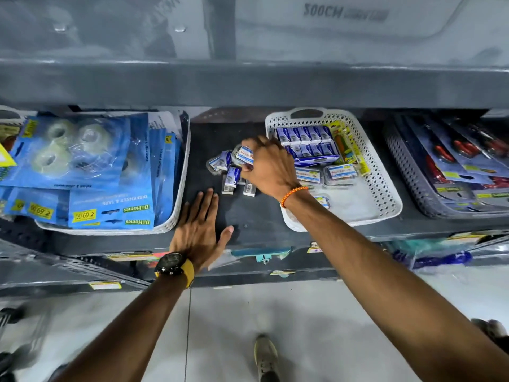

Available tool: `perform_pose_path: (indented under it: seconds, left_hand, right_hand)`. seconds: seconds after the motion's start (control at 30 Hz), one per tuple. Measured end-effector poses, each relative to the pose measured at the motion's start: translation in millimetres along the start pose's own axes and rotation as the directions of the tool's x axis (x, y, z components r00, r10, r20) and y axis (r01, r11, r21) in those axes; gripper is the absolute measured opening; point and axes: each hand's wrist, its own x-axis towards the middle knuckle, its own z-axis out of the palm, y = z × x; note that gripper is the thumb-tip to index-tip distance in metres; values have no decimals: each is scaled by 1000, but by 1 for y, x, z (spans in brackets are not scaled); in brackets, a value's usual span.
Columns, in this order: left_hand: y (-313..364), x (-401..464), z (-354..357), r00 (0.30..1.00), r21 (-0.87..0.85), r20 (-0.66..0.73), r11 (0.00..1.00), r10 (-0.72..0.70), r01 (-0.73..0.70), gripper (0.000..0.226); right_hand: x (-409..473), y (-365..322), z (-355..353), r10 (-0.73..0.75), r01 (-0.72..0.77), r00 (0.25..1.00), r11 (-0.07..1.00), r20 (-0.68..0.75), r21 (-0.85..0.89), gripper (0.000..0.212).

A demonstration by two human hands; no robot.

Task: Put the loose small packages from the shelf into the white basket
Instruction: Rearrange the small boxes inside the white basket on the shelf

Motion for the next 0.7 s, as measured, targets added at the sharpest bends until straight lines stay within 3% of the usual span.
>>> perform_pose_path:
  seconds: [0.17, 0.37, 0.53, 0.7]
  left_hand:
    - [0, -1, -1, 1000, -7, 6, 1000, 4, -4, 88]
    - [-1, -3, 0, 1000, -2, -10, 1000, 17, -17, 89]
    - [-1, -2, 2, 1000, -2, -1, 1000, 22, -22, 89]
    - [-5, -1, 7, 1000, 35, 0, 999, 23, -23, 89]
  right_hand:
    - [-27, 30, -32, -23, 22, 999, 999, 30, 47, 61]
    - [-67, 110, -72, 128, -135, 980, 990, 154, 36, 55]
    - [-91, 162, -81, 262, -260, 915, 964, 305, -49, 61]
    - [-100, 177, -68, 291, -283, 855, 956, 429, -84, 61]
